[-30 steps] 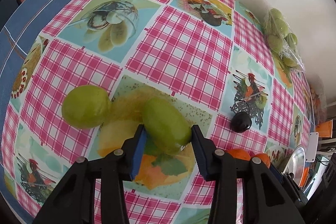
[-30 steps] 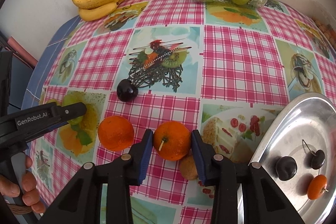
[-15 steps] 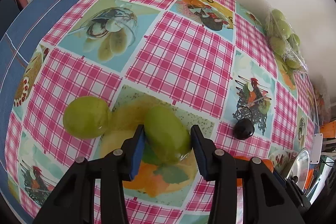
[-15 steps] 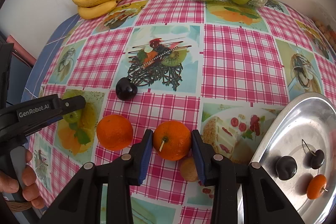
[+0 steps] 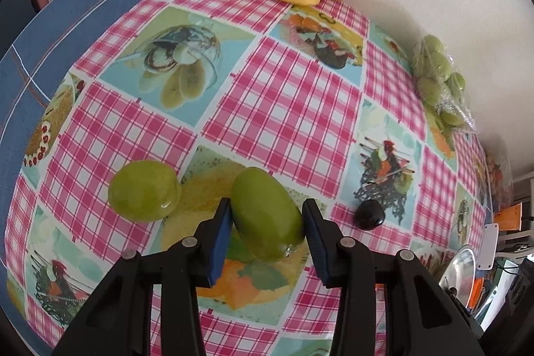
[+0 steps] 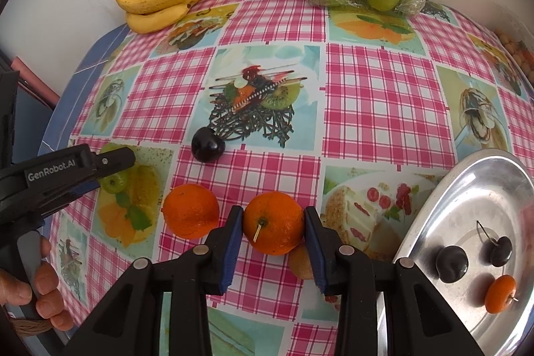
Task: Organize fruits
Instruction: 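Grasp the stemmed tangerine with the right tool while the left tool grasps the green pear, then carry the tangerine and green pear over the steel bowl with both tools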
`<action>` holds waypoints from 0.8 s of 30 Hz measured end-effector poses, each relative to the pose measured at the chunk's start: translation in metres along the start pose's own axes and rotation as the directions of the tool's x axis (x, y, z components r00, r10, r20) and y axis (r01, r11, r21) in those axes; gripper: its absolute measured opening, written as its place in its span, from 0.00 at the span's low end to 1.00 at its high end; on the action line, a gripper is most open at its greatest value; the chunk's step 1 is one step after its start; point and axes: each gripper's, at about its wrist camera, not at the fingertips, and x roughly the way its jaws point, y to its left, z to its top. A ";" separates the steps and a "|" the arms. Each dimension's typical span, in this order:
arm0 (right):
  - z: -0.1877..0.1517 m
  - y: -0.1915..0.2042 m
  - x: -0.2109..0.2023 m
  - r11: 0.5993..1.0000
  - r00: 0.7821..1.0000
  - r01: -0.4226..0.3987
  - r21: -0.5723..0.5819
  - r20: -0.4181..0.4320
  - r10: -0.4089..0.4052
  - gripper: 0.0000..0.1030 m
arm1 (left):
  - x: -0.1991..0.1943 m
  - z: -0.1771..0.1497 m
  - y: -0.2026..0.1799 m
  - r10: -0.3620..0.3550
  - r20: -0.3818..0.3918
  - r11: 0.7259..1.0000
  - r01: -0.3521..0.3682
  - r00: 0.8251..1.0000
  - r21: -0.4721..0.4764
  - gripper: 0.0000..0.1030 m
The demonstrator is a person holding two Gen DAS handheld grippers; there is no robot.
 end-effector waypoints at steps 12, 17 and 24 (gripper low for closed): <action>0.002 -0.004 -0.039 0.993 1.000 -0.017 0.116 0.012 0.016 0.38 | -0.024 -0.007 -0.039 -0.032 0.034 0.995 0.029 0.999 0.097 0.43; 0.001 -0.016 -0.046 0.985 1.000 -0.020 0.171 0.010 0.018 0.38 | -0.030 -0.014 -0.055 -0.032 0.043 0.990 0.026 0.999 0.138 0.43; -0.004 -0.054 -0.059 0.967 0.999 0.009 0.256 0.031 -0.017 0.38 | -0.037 -0.030 -0.097 -0.041 0.051 0.967 0.027 0.998 0.254 0.43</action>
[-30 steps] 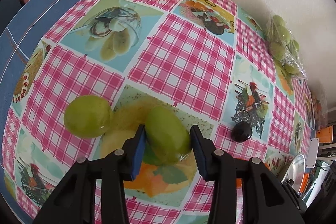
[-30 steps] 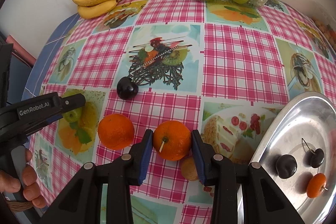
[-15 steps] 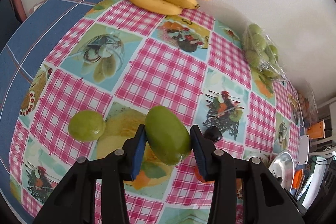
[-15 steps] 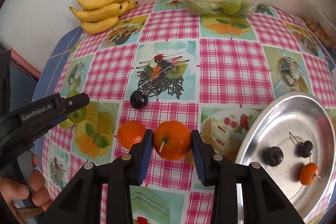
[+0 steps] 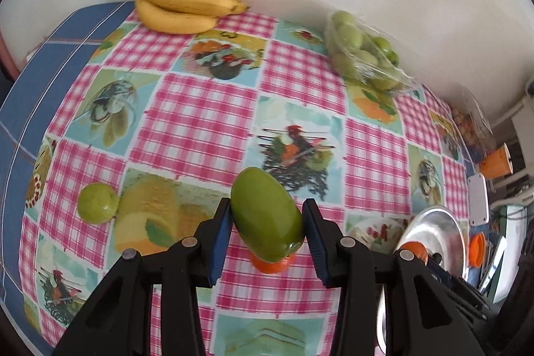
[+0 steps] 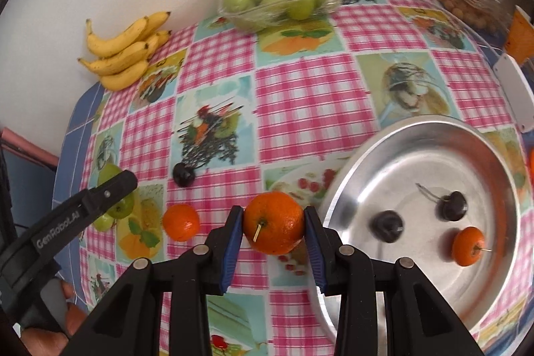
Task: Organize fruits
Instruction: 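Carry the tangerine and green pear over the steel bowl with both tools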
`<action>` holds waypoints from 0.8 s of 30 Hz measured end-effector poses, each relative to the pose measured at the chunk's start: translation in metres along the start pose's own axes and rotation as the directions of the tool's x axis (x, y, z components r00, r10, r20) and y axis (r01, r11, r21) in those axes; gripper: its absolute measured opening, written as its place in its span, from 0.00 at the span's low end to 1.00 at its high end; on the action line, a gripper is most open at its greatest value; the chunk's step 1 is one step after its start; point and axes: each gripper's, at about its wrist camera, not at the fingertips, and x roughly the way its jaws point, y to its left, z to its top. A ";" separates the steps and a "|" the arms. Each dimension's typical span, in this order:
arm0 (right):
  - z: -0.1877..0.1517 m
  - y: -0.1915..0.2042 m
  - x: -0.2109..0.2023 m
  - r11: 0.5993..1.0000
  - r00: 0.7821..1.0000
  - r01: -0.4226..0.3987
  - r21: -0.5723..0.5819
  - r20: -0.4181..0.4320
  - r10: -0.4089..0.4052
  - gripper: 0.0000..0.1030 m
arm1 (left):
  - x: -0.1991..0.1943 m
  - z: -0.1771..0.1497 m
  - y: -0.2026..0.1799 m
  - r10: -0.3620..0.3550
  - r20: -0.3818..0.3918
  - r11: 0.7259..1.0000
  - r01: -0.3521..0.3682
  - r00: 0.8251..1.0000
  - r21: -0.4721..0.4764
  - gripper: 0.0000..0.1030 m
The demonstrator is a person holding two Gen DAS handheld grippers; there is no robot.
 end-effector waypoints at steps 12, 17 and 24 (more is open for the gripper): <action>0.006 -0.076 -0.025 0.985 0.996 0.070 0.159 0.045 -0.078 0.38 | -0.006 -0.029 -0.082 -0.110 -0.055 0.976 0.118 0.992 0.183 0.43; 0.005 -0.100 -0.032 0.974 0.993 0.096 0.205 0.051 -0.108 0.38 | 0.006 -0.050 -0.118 -0.142 -0.131 0.951 0.172 0.981 0.258 0.43; 0.003 -0.117 -0.029 0.966 0.993 0.106 0.236 0.031 -0.116 0.38 | 0.018 -0.071 -0.144 -0.129 -0.182 0.926 0.184 0.975 0.328 0.43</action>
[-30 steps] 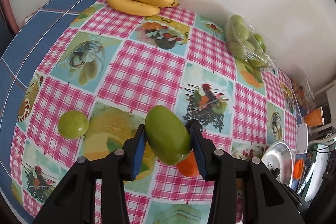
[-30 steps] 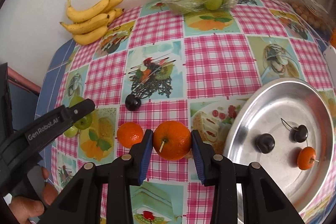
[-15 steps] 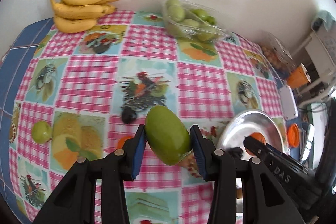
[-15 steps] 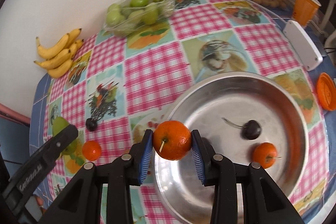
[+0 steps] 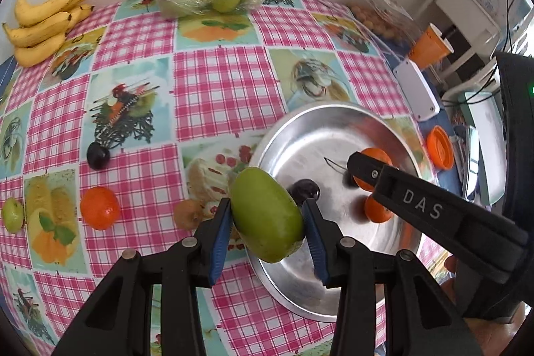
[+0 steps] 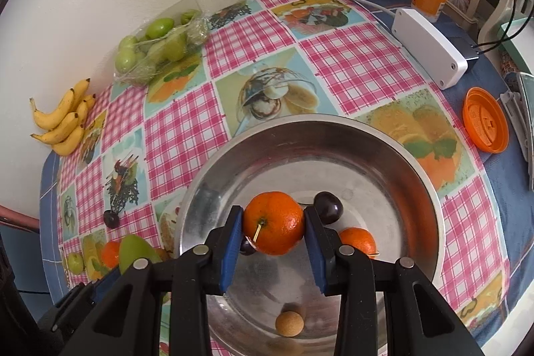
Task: Organize fruits
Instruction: 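Carry the tangerine and green pear over the steel bowl with both tools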
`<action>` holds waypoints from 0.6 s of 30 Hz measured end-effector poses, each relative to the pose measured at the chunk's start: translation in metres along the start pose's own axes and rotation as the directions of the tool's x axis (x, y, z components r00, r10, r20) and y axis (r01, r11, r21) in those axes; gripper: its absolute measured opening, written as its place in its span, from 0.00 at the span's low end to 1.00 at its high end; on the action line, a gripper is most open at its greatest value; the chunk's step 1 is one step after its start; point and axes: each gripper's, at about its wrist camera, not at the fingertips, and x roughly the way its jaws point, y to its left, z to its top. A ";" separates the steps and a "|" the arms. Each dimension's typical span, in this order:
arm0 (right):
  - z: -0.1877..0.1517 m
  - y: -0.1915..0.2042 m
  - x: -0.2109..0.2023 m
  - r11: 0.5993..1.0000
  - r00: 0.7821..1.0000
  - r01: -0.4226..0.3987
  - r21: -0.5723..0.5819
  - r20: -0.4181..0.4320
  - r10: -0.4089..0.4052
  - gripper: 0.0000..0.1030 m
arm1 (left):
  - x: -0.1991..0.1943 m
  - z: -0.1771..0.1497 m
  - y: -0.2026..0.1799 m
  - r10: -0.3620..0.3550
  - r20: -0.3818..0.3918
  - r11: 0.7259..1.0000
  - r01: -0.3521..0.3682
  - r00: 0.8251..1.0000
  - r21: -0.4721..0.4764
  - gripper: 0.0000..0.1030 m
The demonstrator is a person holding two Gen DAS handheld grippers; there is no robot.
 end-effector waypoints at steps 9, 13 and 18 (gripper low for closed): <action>-0.004 -0.005 0.016 1.000 0.999 -0.014 0.022 -0.049 0.016 0.38 | 0.023 -0.005 -0.011 -0.009 -0.045 0.999 0.010 0.999 0.033 0.43; -0.005 -0.008 0.025 0.999 0.997 -0.016 0.031 -0.075 0.018 0.38 | 0.027 -0.007 -0.019 -0.014 -0.051 0.998 0.017 0.999 0.057 0.43; -0.005 -0.010 0.029 0.999 0.996 -0.007 0.034 -0.087 0.010 0.38 | 0.036 -0.011 -0.023 0.000 -0.073 0.997 0.006 0.997 0.075 0.43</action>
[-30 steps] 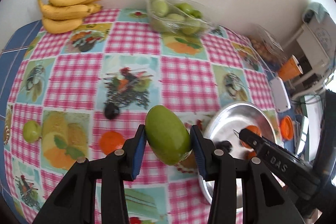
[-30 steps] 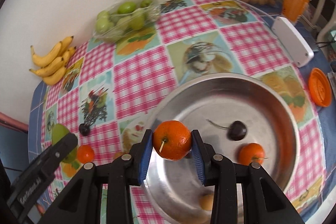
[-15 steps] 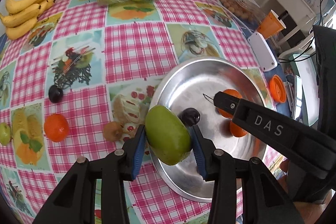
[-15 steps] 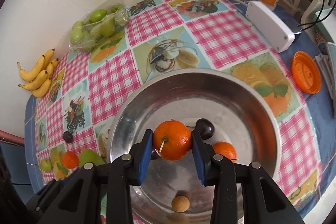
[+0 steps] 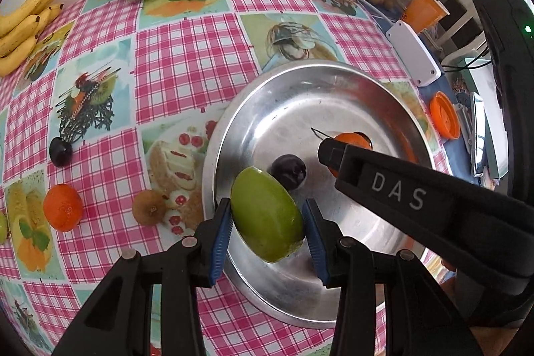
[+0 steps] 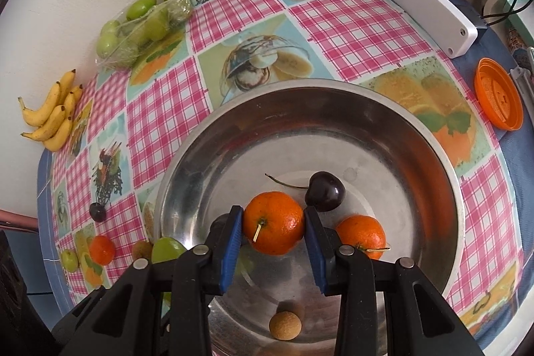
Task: Organize fruits
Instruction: 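Carry the tangerine and green pear over the steel bowl with both tools, then open both tools to drop the tangerine and pear into the bowl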
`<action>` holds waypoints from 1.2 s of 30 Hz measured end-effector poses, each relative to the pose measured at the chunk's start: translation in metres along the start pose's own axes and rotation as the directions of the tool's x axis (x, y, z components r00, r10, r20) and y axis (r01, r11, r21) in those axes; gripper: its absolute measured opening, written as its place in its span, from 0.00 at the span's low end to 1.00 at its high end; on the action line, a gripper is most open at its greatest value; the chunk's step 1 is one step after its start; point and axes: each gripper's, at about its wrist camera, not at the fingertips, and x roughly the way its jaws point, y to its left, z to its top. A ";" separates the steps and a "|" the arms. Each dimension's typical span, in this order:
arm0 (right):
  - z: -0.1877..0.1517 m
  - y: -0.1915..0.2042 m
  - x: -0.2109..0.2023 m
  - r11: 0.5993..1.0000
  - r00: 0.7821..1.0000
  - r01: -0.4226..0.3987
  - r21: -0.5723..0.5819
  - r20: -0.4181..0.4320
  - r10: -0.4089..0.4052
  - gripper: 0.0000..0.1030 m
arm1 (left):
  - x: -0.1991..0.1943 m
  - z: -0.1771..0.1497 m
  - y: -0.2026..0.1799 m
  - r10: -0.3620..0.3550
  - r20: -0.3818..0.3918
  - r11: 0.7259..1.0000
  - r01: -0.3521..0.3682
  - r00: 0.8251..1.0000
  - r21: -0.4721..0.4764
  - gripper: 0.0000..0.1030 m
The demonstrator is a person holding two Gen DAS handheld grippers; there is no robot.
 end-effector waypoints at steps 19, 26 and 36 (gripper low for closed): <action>0.000 -0.004 0.012 1.000 0.999 0.014 0.013 -0.048 -0.014 0.39 | 0.012 0.001 -0.005 0.014 -0.011 1.000 -0.014 1.000 0.024 0.43; -0.001 0.000 0.010 1.000 0.999 0.014 0.011 -0.033 -0.013 0.43 | 0.011 0.000 -0.003 0.006 -0.014 1.000 -0.005 1.000 0.029 0.43; 0.004 0.003 -0.022 1.000 0.999 -0.011 -0.006 0.051 0.011 0.43 | -0.021 0.005 0.016 0.004 0.053 0.999 -0.002 0.999 -0.043 0.43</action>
